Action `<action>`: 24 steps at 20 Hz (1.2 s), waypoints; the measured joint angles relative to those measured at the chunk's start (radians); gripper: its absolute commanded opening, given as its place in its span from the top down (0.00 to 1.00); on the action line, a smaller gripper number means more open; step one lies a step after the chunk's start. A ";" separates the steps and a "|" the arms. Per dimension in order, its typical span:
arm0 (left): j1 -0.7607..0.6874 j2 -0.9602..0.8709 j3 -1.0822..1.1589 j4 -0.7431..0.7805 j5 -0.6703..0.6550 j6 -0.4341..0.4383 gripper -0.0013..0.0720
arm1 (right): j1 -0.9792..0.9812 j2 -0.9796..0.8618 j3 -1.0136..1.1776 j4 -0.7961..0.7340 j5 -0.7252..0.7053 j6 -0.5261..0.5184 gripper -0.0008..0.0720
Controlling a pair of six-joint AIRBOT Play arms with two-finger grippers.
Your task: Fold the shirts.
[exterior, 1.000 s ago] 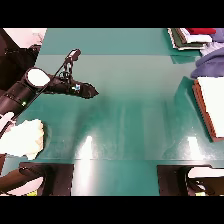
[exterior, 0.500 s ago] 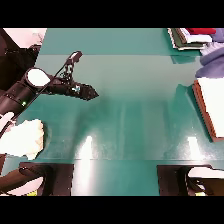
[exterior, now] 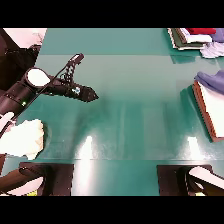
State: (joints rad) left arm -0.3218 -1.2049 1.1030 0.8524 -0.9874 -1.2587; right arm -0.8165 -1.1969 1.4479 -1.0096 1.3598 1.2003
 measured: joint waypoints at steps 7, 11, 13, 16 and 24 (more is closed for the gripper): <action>0.000 0.000 0.000 0.001 -0.001 0.002 0.94 | -0.145 0.154 -0.268 -0.145 0.023 0.038 0.34; 0.000 0.000 0.000 0.001 -0.002 0.003 0.94 | -0.164 0.178 -0.312 -0.092 0.032 0.093 0.34; 0.000 0.000 0.000 0.001 -0.002 0.003 0.94 | -0.113 0.183 -0.320 0.005 0.040 0.103 0.34; 0.000 0.000 0.000 0.002 -0.001 0.003 0.94 | 0.053 0.185 -0.326 0.128 0.045 0.111 0.39; 0.000 0.000 0.000 -0.001 0.024 0.003 0.94 | 0.610 0.186 -0.328 0.188 -0.094 0.117 0.96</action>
State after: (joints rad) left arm -0.3218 -1.2049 1.1030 0.8516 -0.9638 -1.2560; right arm -0.2062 -1.0111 1.1198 -0.8219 1.2655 1.3170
